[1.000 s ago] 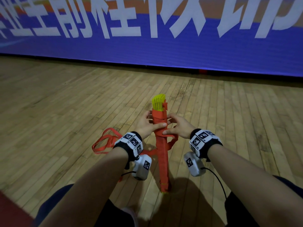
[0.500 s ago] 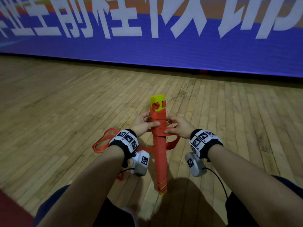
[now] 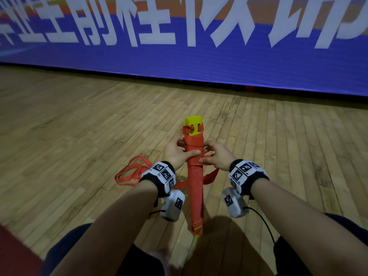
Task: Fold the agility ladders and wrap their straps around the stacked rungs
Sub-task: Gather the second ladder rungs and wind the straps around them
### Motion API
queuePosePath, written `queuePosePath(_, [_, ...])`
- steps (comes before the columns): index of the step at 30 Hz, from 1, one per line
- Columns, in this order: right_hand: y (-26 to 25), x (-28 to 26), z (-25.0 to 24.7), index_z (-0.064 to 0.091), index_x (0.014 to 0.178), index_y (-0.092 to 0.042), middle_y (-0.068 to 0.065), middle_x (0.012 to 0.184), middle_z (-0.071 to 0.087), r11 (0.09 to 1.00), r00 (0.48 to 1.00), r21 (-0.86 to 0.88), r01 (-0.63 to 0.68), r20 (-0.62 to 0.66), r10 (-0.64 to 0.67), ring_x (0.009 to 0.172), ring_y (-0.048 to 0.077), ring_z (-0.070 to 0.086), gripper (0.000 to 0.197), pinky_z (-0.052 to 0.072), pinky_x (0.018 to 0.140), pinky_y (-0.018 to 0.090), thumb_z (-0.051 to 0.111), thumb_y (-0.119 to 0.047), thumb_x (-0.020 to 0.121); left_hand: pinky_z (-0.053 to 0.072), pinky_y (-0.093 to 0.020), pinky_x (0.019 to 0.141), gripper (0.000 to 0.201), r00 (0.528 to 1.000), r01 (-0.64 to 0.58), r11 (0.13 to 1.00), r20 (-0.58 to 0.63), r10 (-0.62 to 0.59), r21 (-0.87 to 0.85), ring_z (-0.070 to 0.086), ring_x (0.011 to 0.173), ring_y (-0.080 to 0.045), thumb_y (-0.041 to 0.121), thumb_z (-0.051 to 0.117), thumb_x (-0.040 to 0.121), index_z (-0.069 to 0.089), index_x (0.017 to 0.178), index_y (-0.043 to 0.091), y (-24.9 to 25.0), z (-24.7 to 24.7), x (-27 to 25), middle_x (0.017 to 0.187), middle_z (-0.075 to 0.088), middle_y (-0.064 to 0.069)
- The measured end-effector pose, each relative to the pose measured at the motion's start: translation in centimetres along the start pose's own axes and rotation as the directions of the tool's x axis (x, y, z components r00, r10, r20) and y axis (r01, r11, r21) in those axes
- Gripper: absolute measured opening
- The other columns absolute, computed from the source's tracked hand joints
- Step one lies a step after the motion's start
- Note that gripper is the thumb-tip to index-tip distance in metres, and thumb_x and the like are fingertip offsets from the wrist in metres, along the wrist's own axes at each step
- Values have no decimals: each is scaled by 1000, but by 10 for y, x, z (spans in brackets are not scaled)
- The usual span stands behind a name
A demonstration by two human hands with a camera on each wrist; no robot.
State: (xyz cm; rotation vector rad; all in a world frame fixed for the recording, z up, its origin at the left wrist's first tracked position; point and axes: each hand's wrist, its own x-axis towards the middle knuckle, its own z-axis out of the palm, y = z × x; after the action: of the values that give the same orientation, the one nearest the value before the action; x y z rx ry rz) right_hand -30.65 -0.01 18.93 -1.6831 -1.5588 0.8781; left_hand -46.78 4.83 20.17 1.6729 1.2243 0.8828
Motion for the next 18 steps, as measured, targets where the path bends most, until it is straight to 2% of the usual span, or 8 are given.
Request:
queuePosePath(2, [-1, -1, 0, 48, 125, -13, 0, 100, 56, 1000, 1000, 9, -2, 18, 2, 64, 8, 56, 52, 43, 46, 13, 75, -10, 79, 54, -47, 88, 56, 998, 49, 998, 35, -48, -38, 64, 98, -25, 20, 88, 64, 54, 107, 15, 1, -4, 1, 101, 62, -1])
queuePosePath(4, [-1, -3, 0, 48, 126, -14, 2, 103, 58, 1000, 999, 12, 7, 40, -7, 77, 15, 61, 55, 52, 59, 22, 75, -12, 79, 55, -44, 87, 59, 994, 84, 994, 71, -80, -67, 65, 99, -25, 16, 86, 67, 55, 115, 8, 1, -7, 1, 110, 62, -6])
queuePosePath(6, [0, -4, 1, 49, 130, -16, 5, 112, 62, 1000, 998, 23, 11, 64, -13, 99, 20, 62, 58, 55, 78, 33, 76, -14, 78, 56, -33, 80, 61, 992, 100, 989, 93, -90, -112, 63, 98, -24, 7, 82, 71, 50, 123, 1, 3, -9, -2, 113, 59, -8])
queuePosePath(9, [-2, -5, 2, 51, 131, -14, 8, 116, 63, 999, 997, 42, 4, 82, -7, 105, 18, 60, 57, 52, 84, 34, 75, -13, 79, 55, -28, 75, 57, 989, 114, 980, 111, -96, -166, 60, 96, -22, 0, 77, 75, 47, 124, -1, 5, -11, -3, 109, 55, -6])
queuePosePath(12, [-2, -4, 1, 53, 125, -11, 7, 104, 62, 999, 998, 34, -18, 55, 16, 93, 20, 61, 53, 53, 78, 36, 76, -13, 78, 55, -39, 85, 52, 993, 94, 990, 78, -86, -103, 63, 92, -21, 11, 82, 71, 49, 112, 12, 3, -8, -2, 102, 60, -2])
queuePosePath(14, [-2, -4, 2, 54, 117, -11, 4, 98, 58, 1000, 999, 15, -27, 18, 26, 77, 16, 59, 48, 52, 60, 26, 78, -15, 76, 55, -44, 84, 56, 997, 66, 996, 43, -64, -54, 66, 90, -23, 20, 87, 65, 48, 105, 17, 0, -2, -3, 104, 63, -7])
queuePosePath(16, [-1, -4, 5, 52, 109, -10, 7, 97, 58, 1000, 999, 5, -27, -16, 27, 64, 12, 55, 45, 45, 46, 18, 80, -19, 74, 55, -40, 79, 64, 1000, 17, 1000, 5, -17, 11, 64, 87, -21, 28, 90, 59, 46, 104, 16, 0, 3, -6, 105, 61, -6])
queuePosePath(18, [-2, -3, 8, 51, 106, -9, 10, 98, 60, 1000, 999, -2, -17, -27, 17, 60, 11, 54, 46, 42, 43, 16, 81, -20, 73, 54, -39, 78, 67, 1000, 2, 999, -21, -1, 32, 63, 87, -21, 32, 91, 56, 45, 101, 15, 0, 6, -6, 101, 61, -6])
